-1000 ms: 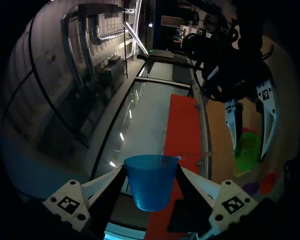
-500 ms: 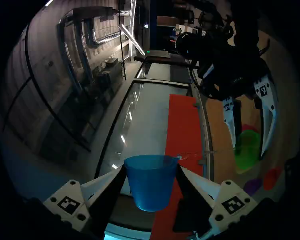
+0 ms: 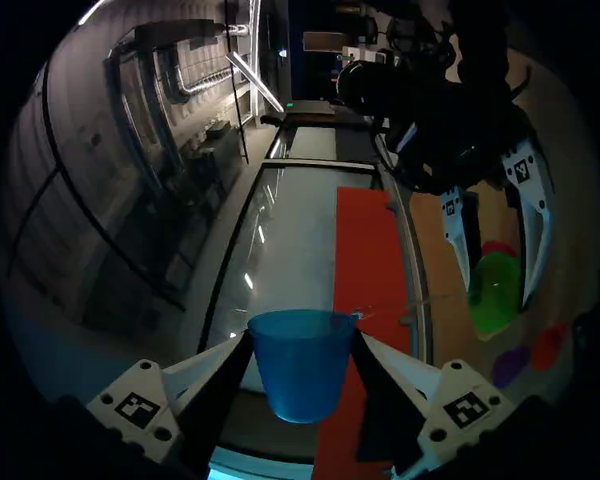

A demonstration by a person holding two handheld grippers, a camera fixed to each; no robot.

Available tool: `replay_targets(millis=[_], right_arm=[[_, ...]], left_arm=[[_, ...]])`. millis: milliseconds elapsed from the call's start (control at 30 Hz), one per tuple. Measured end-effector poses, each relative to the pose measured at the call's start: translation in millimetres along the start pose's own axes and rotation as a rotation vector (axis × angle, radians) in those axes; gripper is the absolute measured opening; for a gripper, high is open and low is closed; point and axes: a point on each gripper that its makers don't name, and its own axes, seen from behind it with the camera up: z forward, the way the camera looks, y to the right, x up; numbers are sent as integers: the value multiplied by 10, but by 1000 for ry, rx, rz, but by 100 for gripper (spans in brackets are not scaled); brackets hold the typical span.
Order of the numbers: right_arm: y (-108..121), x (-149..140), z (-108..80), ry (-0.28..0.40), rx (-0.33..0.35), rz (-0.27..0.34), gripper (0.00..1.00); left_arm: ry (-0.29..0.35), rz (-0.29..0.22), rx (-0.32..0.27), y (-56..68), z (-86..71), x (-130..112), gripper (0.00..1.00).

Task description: Pour water

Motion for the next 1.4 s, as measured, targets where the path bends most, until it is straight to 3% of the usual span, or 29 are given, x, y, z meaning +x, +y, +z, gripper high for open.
replay_targets(millis=[900,1267,1400], right_arm=[[43,-4,-77,9,-9,3,91],[33,7,-58,11,-12,4,91],[34,16,-57,13,-12,3,91]], left_arm=[[2,159,7,49,-34,126,87],[22,182,16,50,-46,212,87],[22,152,19,31,-37,191,87]])
